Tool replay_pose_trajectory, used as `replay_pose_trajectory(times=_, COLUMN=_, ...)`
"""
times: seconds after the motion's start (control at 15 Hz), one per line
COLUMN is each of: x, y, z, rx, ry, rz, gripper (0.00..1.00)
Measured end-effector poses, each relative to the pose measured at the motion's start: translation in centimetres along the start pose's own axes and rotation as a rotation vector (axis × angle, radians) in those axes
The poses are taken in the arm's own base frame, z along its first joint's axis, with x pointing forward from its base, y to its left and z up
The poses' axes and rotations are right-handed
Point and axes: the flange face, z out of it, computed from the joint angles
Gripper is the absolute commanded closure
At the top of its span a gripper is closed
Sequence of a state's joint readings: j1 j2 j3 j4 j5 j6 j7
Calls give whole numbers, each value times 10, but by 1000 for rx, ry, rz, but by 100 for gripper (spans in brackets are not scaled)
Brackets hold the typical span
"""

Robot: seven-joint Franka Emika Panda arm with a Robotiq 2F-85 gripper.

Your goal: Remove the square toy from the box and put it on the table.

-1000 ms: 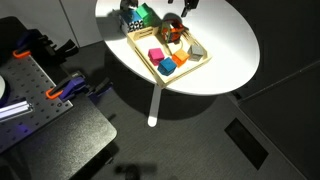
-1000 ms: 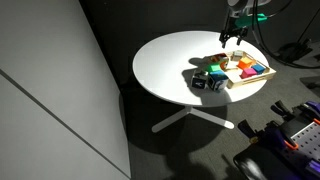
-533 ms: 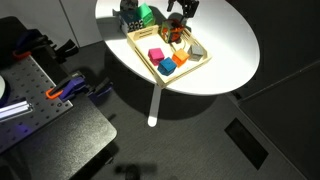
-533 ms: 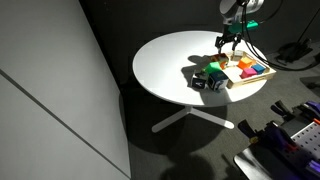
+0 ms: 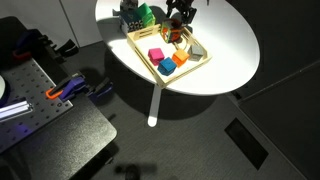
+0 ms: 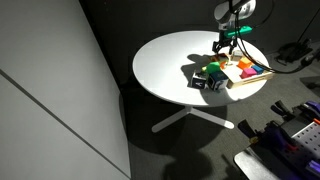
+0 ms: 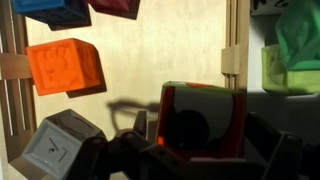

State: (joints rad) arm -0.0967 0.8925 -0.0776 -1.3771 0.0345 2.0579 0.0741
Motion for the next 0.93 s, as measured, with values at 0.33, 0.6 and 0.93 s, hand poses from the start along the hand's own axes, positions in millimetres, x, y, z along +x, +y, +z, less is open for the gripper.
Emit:
replay_pose_trajectory(times=0.33, x=11, y=-6, z=17, rx=-3, ry=-23, rz=-7, gripper=25)
replay_pose_trajectory(times=0.6, x=16, y=-8, z=24, rx=-6, ry=-41, rz=-9, gripper=47)
replay_pose_trajectory(times=0.93, x=18, y=-9, z=14, rx=-6, ry=-49, rz=-3, gripper=63)
